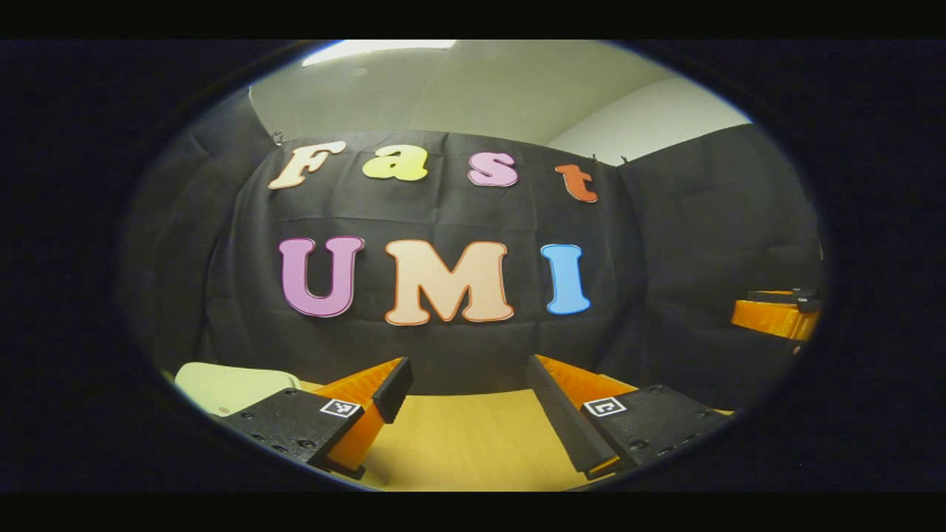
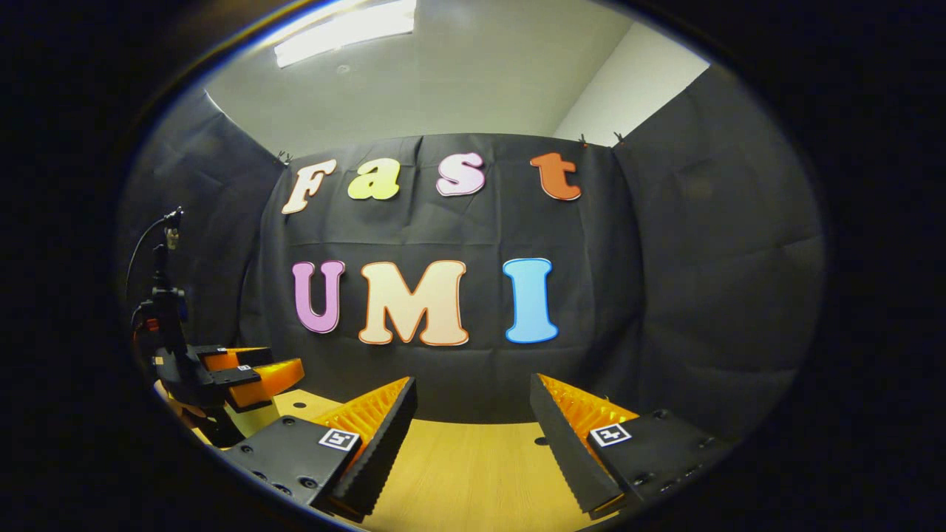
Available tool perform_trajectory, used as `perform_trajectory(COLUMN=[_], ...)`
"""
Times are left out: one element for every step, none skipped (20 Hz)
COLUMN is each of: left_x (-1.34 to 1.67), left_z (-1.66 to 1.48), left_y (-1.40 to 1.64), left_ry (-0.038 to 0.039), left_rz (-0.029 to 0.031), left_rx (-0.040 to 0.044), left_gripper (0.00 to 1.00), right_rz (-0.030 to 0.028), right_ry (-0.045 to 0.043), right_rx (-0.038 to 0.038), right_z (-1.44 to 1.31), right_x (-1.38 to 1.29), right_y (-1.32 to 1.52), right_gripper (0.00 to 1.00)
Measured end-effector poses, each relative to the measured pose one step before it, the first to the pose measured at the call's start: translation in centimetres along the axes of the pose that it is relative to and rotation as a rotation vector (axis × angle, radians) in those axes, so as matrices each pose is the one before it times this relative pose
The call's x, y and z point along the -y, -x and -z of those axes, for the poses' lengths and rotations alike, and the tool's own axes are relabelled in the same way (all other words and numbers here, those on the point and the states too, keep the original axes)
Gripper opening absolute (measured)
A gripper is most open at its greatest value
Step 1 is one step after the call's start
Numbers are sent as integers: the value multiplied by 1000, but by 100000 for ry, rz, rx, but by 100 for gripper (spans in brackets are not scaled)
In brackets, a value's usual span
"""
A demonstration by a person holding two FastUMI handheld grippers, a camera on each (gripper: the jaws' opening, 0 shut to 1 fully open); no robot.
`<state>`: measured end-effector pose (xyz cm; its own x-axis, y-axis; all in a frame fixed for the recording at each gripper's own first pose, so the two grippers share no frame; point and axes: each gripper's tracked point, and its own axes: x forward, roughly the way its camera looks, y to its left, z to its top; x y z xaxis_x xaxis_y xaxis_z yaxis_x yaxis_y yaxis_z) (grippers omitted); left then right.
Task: Press the lid of the desktop garbage bin to open it, pick up the crumpled paper on the desktop and throw it into the bin, then pick up the pop can on the desktop and drop it into the bin, and finally close the garbage bin lid.
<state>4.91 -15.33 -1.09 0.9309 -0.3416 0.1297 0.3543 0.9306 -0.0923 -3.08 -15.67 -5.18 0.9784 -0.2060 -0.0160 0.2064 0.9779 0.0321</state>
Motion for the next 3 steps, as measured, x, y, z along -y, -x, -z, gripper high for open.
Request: perform_trajectory(left_x=[639,329,383], left_z=[-374,-423,-313], left_y=[-8,-60,-30], left_ry=[-707,-821,-737], left_rz=[1250,945,638], left_rx=[591,1341,754], left_gripper=[94,93,93], right_rz=[1215,949,1211], right_ry=[-482,-298,-142], right_rx=[-77,605,1024], right_z=[-71,-142,-422], right_x=[582,427,336], right_y=[248,353,308], right_gripper=[97,97,97])
